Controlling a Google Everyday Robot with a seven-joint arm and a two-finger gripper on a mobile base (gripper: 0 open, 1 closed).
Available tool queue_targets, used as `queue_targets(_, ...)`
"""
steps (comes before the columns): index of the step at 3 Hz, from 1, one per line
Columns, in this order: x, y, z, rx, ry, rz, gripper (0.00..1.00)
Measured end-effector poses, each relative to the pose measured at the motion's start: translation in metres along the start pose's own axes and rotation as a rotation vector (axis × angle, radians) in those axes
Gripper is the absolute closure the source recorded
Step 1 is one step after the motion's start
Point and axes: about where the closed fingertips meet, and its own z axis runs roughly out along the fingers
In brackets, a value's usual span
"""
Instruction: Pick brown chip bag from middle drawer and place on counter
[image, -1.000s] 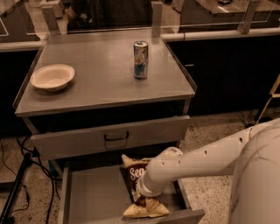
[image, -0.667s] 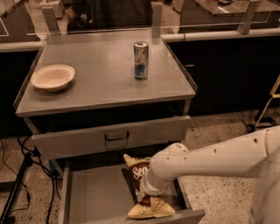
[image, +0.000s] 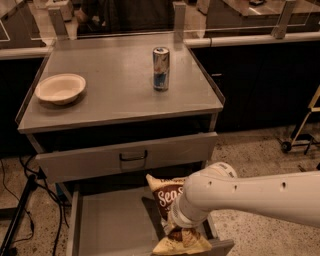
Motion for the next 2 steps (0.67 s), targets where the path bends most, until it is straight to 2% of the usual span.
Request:
queue_targets(1, -0.003, 0.006, -0.023, -0.016, -0.03, -0.023, 1.0)
queue_targets(2, 0.003, 0.02, -0.067, -0.014, -0.092, -0.057, 1.0)
